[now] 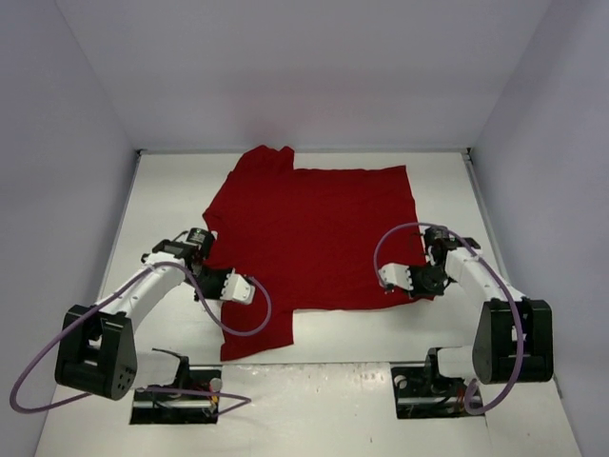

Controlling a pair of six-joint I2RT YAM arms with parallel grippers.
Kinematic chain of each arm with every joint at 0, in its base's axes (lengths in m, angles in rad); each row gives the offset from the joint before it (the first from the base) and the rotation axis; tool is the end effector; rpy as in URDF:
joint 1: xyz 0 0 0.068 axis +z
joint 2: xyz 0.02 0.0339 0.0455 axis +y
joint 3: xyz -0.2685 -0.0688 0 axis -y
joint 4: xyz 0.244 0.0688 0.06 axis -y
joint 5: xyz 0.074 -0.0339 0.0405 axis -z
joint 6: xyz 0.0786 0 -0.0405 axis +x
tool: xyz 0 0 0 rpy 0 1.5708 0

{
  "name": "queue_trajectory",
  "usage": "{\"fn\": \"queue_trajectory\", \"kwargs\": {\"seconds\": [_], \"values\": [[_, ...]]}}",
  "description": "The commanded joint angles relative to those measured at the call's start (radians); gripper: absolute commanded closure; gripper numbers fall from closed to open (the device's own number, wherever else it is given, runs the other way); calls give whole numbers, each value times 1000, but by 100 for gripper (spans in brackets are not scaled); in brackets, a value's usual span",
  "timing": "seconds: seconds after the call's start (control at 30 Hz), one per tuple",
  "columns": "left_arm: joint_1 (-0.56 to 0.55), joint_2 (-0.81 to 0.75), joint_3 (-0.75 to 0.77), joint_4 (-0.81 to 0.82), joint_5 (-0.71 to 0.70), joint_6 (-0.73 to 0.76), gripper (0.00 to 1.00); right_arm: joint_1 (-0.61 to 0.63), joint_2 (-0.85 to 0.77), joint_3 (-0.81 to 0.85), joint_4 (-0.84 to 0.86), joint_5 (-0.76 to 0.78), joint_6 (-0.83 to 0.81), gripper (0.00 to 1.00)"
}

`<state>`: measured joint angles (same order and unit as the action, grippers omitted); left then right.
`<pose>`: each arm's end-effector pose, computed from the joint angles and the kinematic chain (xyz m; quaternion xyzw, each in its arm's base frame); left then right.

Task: Fold and stack the t-shirts
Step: Grap the side of the flattened tshirt closest away from the robot with both arms, then fold the flattened tshirt in 1/3 of the way

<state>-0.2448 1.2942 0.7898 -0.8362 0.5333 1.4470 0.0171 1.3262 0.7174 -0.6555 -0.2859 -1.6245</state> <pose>0.2053 -0.0925 0.1685 0.7374 0.6127 -0.1532 0.2394 0.2341 0.0262 0.1412 -0.7306 0.6509 -0.0111 0.2062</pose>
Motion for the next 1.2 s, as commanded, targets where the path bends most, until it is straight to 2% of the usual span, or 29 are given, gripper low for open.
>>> {"fn": "queue_trajectory", "kwargs": {"seconds": [0.0, 0.2, 0.33, 0.53, 0.63, 0.87, 0.93, 1.0, 1.03, 1.1, 1.17], "values": [[40, -62, 53, -50, 87, -67, 100, -69, -28, 106, -73, -57, 13, 100], [134, 73, 200, -61, 124, -107, 100, -150, 178, 276, -67, -89, 14, 100], [191, 275, 385, -61, 160, -176, 100, -183, 364, 421, -58, -140, 68, 100], [206, 523, 596, -58, 133, -233, 100, -163, 591, 591, -15, -170, 137, 100], [211, 606, 658, -57, 122, -255, 100, -152, 683, 665, 2, -165, 160, 100], [211, 679, 692, -22, 75, -263, 100, -133, 775, 742, 30, -144, 198, 100], [212, 684, 695, -21, 73, -266, 79, -122, 772, 745, 31, -138, 216, 73], [216, 659, 697, -21, 86, -281, 54, -108, 746, 734, 31, -121, 232, 56], [218, 640, 697, -21, 95, -287, 41, -104, 720, 727, 31, -114, 244, 50], [223, 573, 698, -22, 134, -308, 26, -104, 654, 720, 28, -112, 276, 40], [226, 502, 698, -21, 156, -315, 18, -106, 564, 704, 27, -117, 291, 32]]}}
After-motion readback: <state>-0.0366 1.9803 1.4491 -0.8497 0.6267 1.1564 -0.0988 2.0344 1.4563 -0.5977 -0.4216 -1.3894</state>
